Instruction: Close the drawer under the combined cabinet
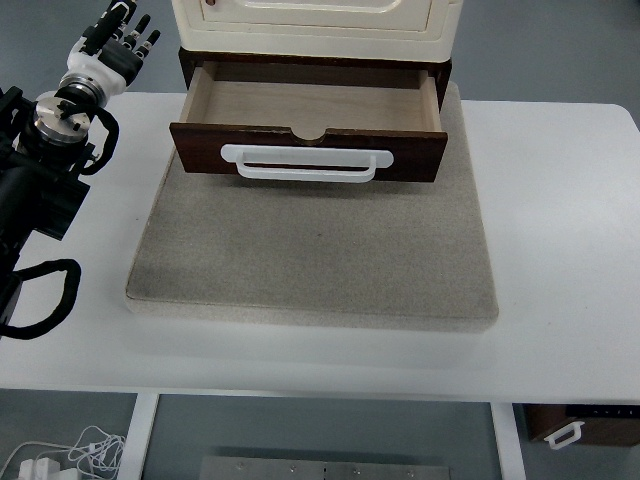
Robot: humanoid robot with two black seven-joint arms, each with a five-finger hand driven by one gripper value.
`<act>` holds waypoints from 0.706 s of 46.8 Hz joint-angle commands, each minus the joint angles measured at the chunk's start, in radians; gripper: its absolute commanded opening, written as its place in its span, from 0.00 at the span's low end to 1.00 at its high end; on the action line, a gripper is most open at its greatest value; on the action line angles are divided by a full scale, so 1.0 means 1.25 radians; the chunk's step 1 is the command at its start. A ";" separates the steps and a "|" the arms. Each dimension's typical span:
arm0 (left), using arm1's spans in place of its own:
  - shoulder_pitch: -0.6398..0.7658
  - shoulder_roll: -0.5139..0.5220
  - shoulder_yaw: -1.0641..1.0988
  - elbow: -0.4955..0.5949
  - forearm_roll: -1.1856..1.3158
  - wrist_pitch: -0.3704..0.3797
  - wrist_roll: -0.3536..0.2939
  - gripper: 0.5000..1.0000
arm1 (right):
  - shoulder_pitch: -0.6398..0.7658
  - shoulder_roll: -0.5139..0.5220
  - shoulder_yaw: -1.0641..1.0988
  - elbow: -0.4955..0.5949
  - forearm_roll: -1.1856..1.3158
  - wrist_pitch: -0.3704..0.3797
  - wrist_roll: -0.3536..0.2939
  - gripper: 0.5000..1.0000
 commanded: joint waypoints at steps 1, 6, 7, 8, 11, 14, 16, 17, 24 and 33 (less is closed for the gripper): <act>0.001 0.000 0.000 -0.001 0.000 0.000 -0.001 1.00 | 0.000 0.000 0.000 0.000 -0.001 0.000 0.000 0.90; 0.000 0.000 0.000 0.000 -0.001 0.000 -0.021 1.00 | 0.000 0.000 0.000 0.000 0.001 0.000 0.000 0.90; 0.000 0.000 0.000 -0.001 -0.001 0.000 -0.021 1.00 | 0.000 0.000 0.000 0.001 -0.001 0.000 0.000 0.90; 0.000 0.000 0.000 -0.001 -0.001 -0.001 -0.021 1.00 | 0.000 0.000 0.000 0.000 0.001 0.000 0.000 0.90; -0.002 0.001 0.000 0.000 -0.001 -0.001 -0.021 1.00 | 0.000 0.000 0.000 0.000 -0.001 0.000 0.000 0.90; -0.004 0.009 0.000 0.002 -0.002 -0.001 -0.021 1.00 | 0.000 0.000 0.000 0.001 0.001 0.000 0.000 0.90; -0.006 0.011 -0.001 0.001 -0.004 -0.001 -0.021 1.00 | 0.000 0.000 0.000 0.000 0.001 0.000 0.000 0.90; -0.008 0.011 -0.001 0.001 -0.002 -0.001 -0.021 1.00 | 0.000 0.000 0.000 0.000 0.001 0.000 0.000 0.90; -0.014 0.018 -0.001 -0.001 -0.002 -0.006 -0.021 1.00 | 0.000 0.000 0.000 0.000 0.001 0.000 0.000 0.90; -0.011 0.021 -0.001 0.004 -0.001 -0.018 -0.021 1.00 | 0.000 0.000 0.000 0.000 0.001 0.000 0.000 0.90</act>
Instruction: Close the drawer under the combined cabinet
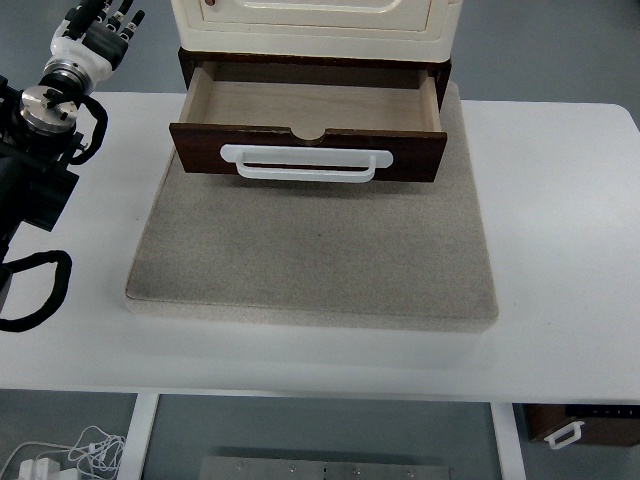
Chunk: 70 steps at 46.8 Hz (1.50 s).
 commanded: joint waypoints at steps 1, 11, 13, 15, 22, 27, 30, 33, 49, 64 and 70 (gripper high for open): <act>0.004 0.000 0.001 0.002 0.001 -0.001 0.000 1.00 | 0.000 0.000 0.000 0.000 -0.001 0.000 0.000 0.90; 0.001 0.001 0.000 0.001 -0.001 -0.001 -0.005 1.00 | 0.000 0.000 0.000 0.000 -0.001 0.000 0.000 0.90; 0.003 0.002 0.000 0.001 -0.001 -0.002 -0.004 1.00 | 0.000 0.000 0.000 0.001 -0.001 0.000 0.000 0.90; 0.003 0.002 0.000 0.001 0.000 -0.002 -0.004 1.00 | 0.000 0.000 0.000 0.000 -0.001 0.000 0.000 0.90; 0.003 0.002 -0.001 0.002 -0.001 -0.002 -0.004 1.00 | 0.000 0.000 0.000 0.001 -0.001 0.000 0.000 0.90; 0.001 0.004 -0.001 0.001 -0.001 -0.002 -0.010 1.00 | 0.000 0.000 0.000 0.000 0.000 0.000 0.000 0.90; 0.000 0.004 -0.001 0.001 -0.001 -0.003 -0.012 1.00 | 0.000 0.000 0.000 0.000 -0.001 0.000 0.000 0.90; -0.002 0.006 -0.002 0.001 0.000 -0.003 -0.012 1.00 | 0.000 0.000 0.000 0.000 0.000 0.000 0.000 0.90; -0.015 0.018 0.000 -0.020 0.010 -0.002 -0.013 1.00 | 0.000 0.000 0.000 0.001 0.000 0.000 0.000 0.90; -0.020 0.058 0.000 -0.052 0.010 -0.002 -0.013 1.00 | 0.000 0.000 0.000 0.000 0.000 0.000 0.000 0.90; -0.024 0.083 0.000 -0.082 0.011 -0.002 -0.012 1.00 | 0.000 0.000 0.000 0.001 -0.001 0.000 0.000 0.90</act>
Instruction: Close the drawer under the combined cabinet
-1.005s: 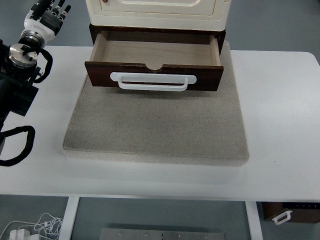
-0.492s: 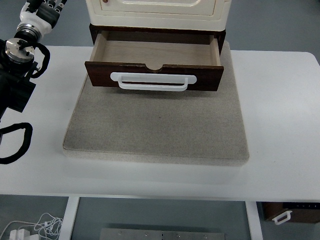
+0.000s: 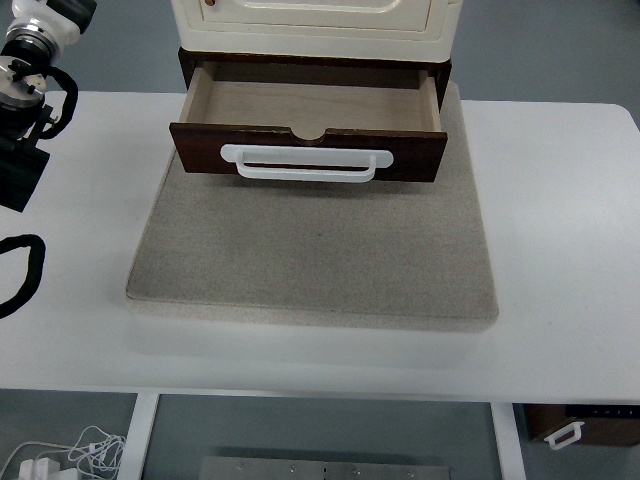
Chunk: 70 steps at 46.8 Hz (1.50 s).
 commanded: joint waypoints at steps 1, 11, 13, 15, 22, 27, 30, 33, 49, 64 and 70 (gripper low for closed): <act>-0.005 0.019 0.000 -0.024 0.001 0.000 0.001 1.00 | 0.000 0.000 0.000 0.001 -0.001 0.000 0.000 0.90; -0.011 0.062 0.000 -0.106 0.003 0.000 0.001 1.00 | 0.000 0.000 0.000 0.000 -0.001 0.000 0.000 0.90; -0.011 0.070 0.000 -0.123 0.003 0.000 0.001 1.00 | 0.000 0.000 0.000 0.001 -0.001 0.000 0.000 0.90; -0.012 0.076 0.000 -0.139 0.004 0.000 0.001 1.00 | 0.000 0.000 0.000 0.000 0.001 0.000 0.000 0.90; -0.030 0.106 0.001 -0.186 0.006 -0.001 0.002 1.00 | 0.000 0.000 0.000 0.000 0.001 0.000 0.000 0.90; -0.040 0.121 0.001 -0.214 0.012 -0.006 0.006 1.00 | 0.000 0.000 0.000 0.000 -0.001 0.000 0.000 0.90; -0.046 0.138 0.001 -0.236 0.014 -0.007 0.006 1.00 | 0.000 0.000 0.000 0.000 0.001 0.000 0.000 0.90; -0.050 0.143 0.001 -0.264 0.015 -0.007 0.007 1.00 | 0.000 0.000 0.000 0.001 0.001 0.001 0.000 0.90; -0.091 0.202 0.073 -0.420 0.047 0.004 0.011 1.00 | 0.000 0.000 0.000 0.001 0.001 0.000 0.000 0.90; -0.148 0.246 0.183 -0.567 0.047 0.007 0.011 1.00 | 0.000 0.000 0.000 0.000 0.001 0.000 0.000 0.90; -0.150 0.247 0.227 -0.646 0.047 0.042 0.011 1.00 | 0.000 0.000 0.000 0.001 0.001 0.000 0.000 0.90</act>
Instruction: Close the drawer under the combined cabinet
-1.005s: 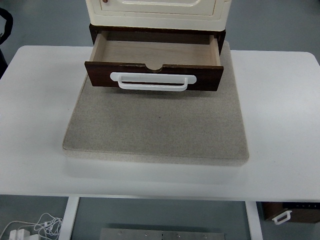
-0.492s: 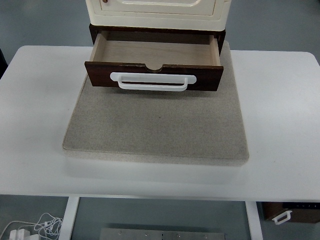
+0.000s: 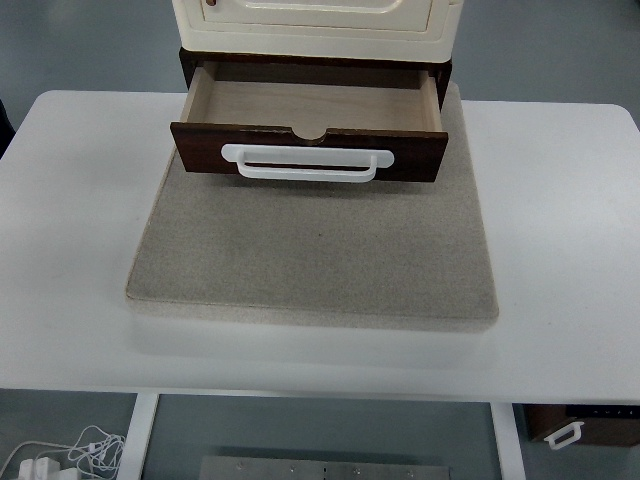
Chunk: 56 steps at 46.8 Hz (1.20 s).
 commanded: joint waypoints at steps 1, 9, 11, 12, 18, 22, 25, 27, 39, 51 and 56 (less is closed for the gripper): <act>-0.002 0.001 0.041 -0.052 0.000 0.024 0.000 1.00 | 0.000 0.000 0.000 -0.001 0.000 0.000 0.000 0.90; -0.018 0.004 0.112 -0.128 0.000 0.030 0.000 1.00 | 0.000 0.000 0.000 0.001 0.000 0.000 0.000 0.90; -0.026 0.005 0.139 -0.147 0.000 0.030 0.001 1.00 | 0.000 0.000 0.000 -0.001 0.000 0.000 0.000 0.90; -0.031 0.006 0.153 -0.154 0.000 0.030 0.000 1.00 | 0.000 0.000 0.000 -0.001 0.000 0.000 0.000 0.90; -0.043 0.010 0.208 -0.211 0.000 0.027 -0.002 1.00 | 0.000 0.000 0.000 -0.001 -0.001 0.000 0.000 0.90; -0.044 0.009 0.239 -0.247 0.000 0.027 -0.002 1.00 | 0.000 0.000 0.000 -0.001 -0.001 0.000 0.000 0.90; -0.045 0.007 0.273 -0.272 0.001 0.021 -0.002 1.00 | 0.000 0.000 0.000 0.001 -0.001 0.000 0.000 0.90; -0.047 0.007 0.293 -0.284 0.001 0.018 -0.002 1.00 | 0.000 0.000 0.000 0.001 -0.001 0.000 0.000 0.90; -0.089 0.004 0.458 -0.305 0.054 0.000 -0.002 1.00 | 0.000 0.000 0.000 -0.001 0.000 0.000 0.000 0.90; -0.113 0.004 0.570 -0.346 0.109 -0.066 0.006 1.00 | 0.000 0.000 0.000 -0.001 -0.001 0.000 0.000 0.90; -0.121 0.004 0.608 -0.349 0.172 -0.091 0.029 1.00 | 0.000 0.000 0.000 -0.001 -0.001 0.000 0.000 0.90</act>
